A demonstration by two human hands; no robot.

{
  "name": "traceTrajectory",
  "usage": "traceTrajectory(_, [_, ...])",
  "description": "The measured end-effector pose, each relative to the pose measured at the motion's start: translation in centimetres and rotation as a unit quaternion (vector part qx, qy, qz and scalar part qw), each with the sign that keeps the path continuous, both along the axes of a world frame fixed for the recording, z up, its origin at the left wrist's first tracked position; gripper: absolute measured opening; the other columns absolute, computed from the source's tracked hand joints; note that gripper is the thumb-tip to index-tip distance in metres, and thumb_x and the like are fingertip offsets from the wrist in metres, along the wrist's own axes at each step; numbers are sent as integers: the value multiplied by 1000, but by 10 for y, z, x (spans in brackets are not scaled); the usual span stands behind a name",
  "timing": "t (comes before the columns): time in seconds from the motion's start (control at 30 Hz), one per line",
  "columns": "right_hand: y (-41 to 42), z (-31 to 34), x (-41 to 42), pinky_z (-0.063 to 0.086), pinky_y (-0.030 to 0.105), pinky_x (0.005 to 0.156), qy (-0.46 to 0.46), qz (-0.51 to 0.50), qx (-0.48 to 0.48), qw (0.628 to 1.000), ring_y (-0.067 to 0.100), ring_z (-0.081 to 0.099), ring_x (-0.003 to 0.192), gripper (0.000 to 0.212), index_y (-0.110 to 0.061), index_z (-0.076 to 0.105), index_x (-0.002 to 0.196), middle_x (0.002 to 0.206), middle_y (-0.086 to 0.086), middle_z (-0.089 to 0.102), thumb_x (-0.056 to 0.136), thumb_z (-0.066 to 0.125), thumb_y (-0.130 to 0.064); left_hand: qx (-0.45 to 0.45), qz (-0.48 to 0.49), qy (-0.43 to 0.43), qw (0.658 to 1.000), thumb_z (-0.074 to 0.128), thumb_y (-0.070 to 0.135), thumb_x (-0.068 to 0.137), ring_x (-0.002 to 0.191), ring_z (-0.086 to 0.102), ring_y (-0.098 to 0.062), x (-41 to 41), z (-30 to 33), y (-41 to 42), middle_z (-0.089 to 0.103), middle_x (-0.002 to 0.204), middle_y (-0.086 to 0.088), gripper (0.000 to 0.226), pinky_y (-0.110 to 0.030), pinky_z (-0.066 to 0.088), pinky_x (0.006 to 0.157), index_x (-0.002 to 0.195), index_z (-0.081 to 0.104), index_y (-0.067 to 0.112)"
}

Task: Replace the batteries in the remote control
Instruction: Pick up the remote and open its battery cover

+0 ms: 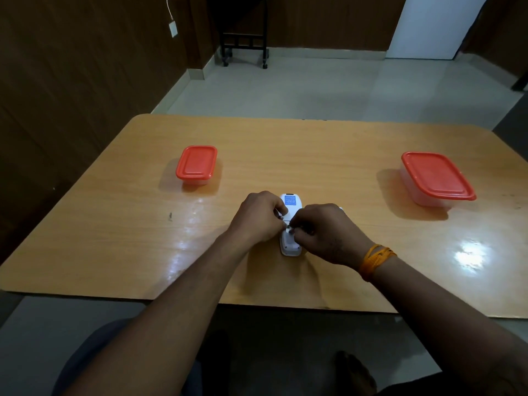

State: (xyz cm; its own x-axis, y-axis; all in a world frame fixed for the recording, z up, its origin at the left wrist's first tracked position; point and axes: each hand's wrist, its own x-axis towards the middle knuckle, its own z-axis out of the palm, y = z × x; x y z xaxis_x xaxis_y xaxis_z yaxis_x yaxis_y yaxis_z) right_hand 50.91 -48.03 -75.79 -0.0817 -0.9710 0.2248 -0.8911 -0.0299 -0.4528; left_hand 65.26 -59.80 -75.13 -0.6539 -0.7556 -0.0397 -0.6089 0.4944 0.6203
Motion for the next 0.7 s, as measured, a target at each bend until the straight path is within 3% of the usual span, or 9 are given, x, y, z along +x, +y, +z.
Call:
traceTrajectory(0.1, [3,-5,3,40,27,65,-7,-31,-19,999,15,58,68,6,-14,77,88,78,0,72,86,72,-17,-2,15,11,1000,83,8,81,81,68,-21,0,-1,1,77,97,-6,27,-34,60,80,107,81,14])
traceTrajectory(0.23, [14,-8,0,48,30,59,-64,-111,-43,991,17,62,64,9,-14,71,81,70,-3,69,81,80,-16,-6,41,60,997,86,13,77,87,71,-16,-3,0,6,75,88,4,18,-26,52,76,92,79,19])
traceTrajectory(0.43, [54,1,-27,40,17,59,-89,-208,-43,973,3,59,67,15,-16,71,76,69,-12,64,76,83,-8,33,24,145,989,85,14,77,74,71,-5,-7,6,35,78,79,9,11,-23,55,73,86,80,19])
traceTrajectory(0.5, [70,1,-37,48,22,66,-106,-240,-50,964,12,65,73,12,-18,77,86,77,-5,72,79,84,-11,70,16,163,984,86,10,77,65,70,-5,-12,8,51,78,76,5,12,-20,54,70,87,82,16])
traceTrajectory(0.6, [92,-1,-49,50,24,82,-119,-296,-54,946,16,72,91,25,-16,81,111,98,2,80,87,80,-12,106,11,171,979,85,6,79,51,62,-5,-25,8,75,74,64,0,12,-17,50,61,87,81,13])
traceTrajectory(0.7, [107,-6,-55,51,26,82,-114,-327,-45,937,17,73,96,14,-13,81,105,101,2,81,92,75,-11,120,10,167,979,86,8,79,50,61,-2,-41,2,97,73,61,2,13,-20,50,62,89,81,15])
